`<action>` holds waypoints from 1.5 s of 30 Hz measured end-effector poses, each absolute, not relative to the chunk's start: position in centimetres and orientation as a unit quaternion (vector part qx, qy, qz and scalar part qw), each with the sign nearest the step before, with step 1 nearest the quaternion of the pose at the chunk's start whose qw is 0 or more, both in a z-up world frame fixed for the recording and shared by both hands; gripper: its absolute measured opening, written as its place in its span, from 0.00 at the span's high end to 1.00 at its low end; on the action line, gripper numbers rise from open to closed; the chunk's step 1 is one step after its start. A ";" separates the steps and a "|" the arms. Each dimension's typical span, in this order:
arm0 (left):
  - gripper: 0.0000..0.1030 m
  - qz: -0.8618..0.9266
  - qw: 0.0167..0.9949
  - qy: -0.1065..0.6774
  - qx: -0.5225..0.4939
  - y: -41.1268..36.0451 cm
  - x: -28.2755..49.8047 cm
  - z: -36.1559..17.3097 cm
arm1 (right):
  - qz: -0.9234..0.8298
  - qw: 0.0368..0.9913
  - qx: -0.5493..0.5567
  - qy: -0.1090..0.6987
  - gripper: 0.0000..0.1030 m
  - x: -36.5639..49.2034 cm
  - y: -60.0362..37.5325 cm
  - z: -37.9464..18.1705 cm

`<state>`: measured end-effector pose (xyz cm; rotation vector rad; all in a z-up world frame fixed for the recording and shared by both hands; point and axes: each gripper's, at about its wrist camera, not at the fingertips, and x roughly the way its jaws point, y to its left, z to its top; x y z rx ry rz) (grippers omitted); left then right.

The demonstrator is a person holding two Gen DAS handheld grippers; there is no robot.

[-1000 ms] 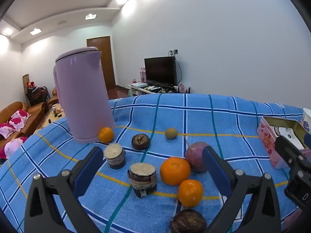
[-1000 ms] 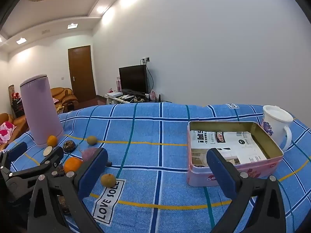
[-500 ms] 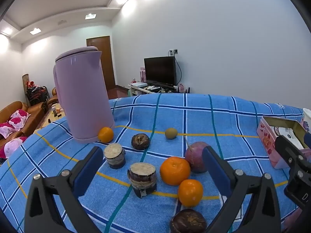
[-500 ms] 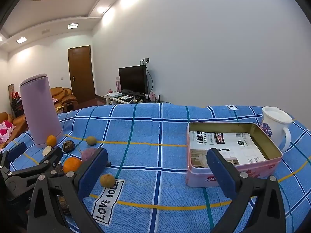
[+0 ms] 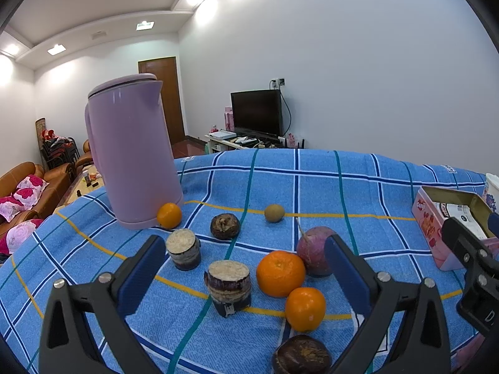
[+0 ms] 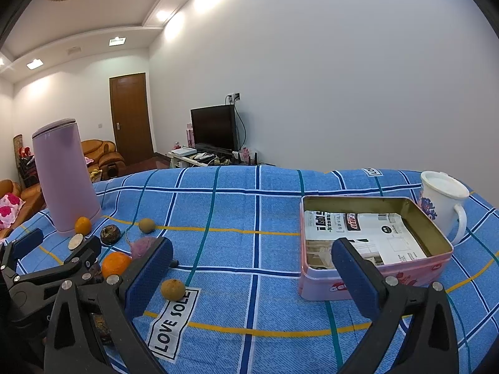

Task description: Organize fruits

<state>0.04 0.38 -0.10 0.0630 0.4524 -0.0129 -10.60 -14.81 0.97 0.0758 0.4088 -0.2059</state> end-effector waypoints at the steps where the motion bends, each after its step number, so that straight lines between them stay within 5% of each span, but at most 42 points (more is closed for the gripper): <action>1: 0.00 -0.007 0.974 0.225 0.031 0.4 0.0 -0.1 | -0.102 0.973 0.038 0.203 0.01 -10.6 -14.8 1.0; 45: 0.00 -0.010 0.973 0.230 0.031 0.3 0.1 -0.3 | -0.099 0.973 0.035 0.208 0.01 -10.6 -14.7 0.9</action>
